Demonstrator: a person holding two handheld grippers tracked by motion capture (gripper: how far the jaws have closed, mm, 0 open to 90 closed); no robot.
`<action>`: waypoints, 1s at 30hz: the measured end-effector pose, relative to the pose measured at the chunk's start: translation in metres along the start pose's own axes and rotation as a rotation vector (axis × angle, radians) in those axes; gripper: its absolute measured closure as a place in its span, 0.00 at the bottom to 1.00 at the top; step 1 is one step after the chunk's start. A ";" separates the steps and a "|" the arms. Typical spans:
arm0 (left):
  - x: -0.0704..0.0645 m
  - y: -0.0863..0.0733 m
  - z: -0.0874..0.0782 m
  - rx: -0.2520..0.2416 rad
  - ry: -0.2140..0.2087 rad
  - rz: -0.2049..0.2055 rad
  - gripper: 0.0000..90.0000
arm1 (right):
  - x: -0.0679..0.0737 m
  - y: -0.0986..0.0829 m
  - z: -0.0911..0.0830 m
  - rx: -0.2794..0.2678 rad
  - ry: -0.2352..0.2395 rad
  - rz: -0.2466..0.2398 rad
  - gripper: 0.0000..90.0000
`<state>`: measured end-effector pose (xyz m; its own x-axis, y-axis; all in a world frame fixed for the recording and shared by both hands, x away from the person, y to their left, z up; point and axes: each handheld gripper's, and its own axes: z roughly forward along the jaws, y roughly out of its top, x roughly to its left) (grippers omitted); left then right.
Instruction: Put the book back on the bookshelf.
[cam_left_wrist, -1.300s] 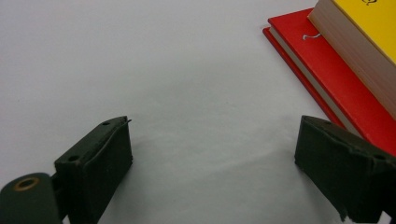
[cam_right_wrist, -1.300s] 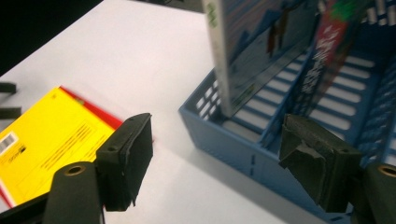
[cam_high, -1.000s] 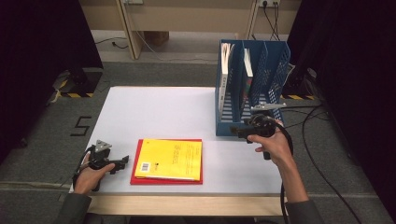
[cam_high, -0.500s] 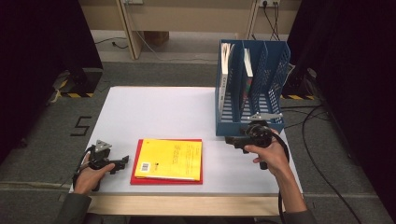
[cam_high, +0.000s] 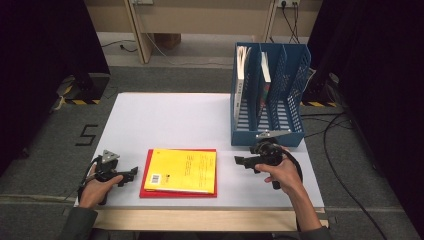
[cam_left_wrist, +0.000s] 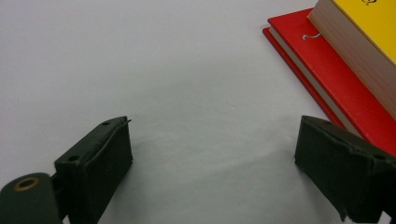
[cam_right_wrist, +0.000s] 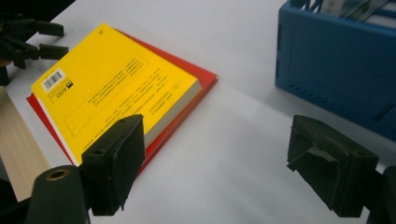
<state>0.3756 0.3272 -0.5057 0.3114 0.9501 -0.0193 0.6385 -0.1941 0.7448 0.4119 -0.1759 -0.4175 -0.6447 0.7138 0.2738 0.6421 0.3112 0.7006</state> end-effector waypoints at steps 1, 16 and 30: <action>0.000 0.000 0.000 0.000 0.000 0.000 0.11 | -0.001 -0.002 0.002 0.006 0.003 0.006 0.22; -0.011 0.007 -0.011 -0.064 -0.025 -0.018 0.16 | 0.005 -0.017 0.032 0.061 0.033 0.011 0.21; -0.033 0.013 -0.016 -0.069 -0.028 0.037 0.16 | 0.009 -0.024 0.047 0.096 0.055 0.030 0.22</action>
<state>0.3629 0.2968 -0.4847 0.3544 0.9351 -0.0089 0.5765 -0.2110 0.7894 0.4102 -0.1475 -0.4627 -0.6444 0.6891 0.3316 0.6967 0.3502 0.6261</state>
